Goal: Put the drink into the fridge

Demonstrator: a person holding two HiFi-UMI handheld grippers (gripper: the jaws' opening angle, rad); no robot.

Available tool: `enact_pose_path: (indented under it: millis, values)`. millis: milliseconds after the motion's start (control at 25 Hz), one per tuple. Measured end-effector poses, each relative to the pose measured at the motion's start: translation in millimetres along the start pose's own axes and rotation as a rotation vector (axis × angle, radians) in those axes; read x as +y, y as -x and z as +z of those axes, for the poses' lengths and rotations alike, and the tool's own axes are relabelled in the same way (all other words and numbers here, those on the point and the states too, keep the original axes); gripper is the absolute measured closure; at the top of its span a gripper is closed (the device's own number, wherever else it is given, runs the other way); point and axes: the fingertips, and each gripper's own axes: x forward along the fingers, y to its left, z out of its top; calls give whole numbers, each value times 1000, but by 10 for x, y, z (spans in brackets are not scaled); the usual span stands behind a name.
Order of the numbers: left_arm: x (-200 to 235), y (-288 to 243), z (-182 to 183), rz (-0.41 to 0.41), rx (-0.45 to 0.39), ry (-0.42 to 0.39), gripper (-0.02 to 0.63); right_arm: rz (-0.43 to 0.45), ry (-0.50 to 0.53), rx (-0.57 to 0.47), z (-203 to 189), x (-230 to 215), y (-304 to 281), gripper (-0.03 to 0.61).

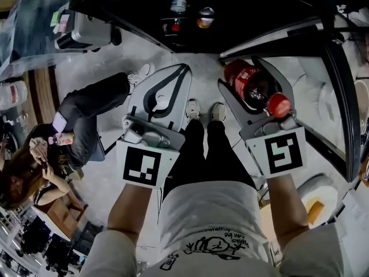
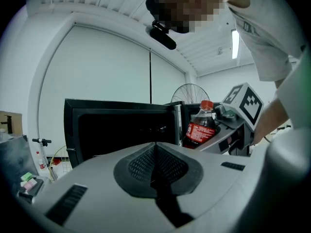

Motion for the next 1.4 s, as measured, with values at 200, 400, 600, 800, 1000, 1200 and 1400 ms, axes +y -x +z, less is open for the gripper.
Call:
enact_pose_path:
  millis: [200,400,600,800,1000,1200,1400]
  values:
    - [70,-120,-242,4,1,-7,592,-3,3,18,-204,-72,-259,267]
    - [158,-252,-451,10,3,-16,592,-10,10,25,-317,-153,-473,267]
    - [243,-431,-648,10,11,-10,592,-12,25,46,-444,-256,-710,265]
    - [373,-630,-796,27,10,13,592,-15,24,65,-521,-387,-981,266]
    - [509,-833,-886,39,1,11,592,-19,16,86,-560,-535,-1253,265]
    - [628,-1019,-999,52,9,3,592,-28,17,109,-609,-663,-1492,265]
    - [776,-1203,-1151,70,24,18,592,-46,2,130,-694,-812,-1750,265]
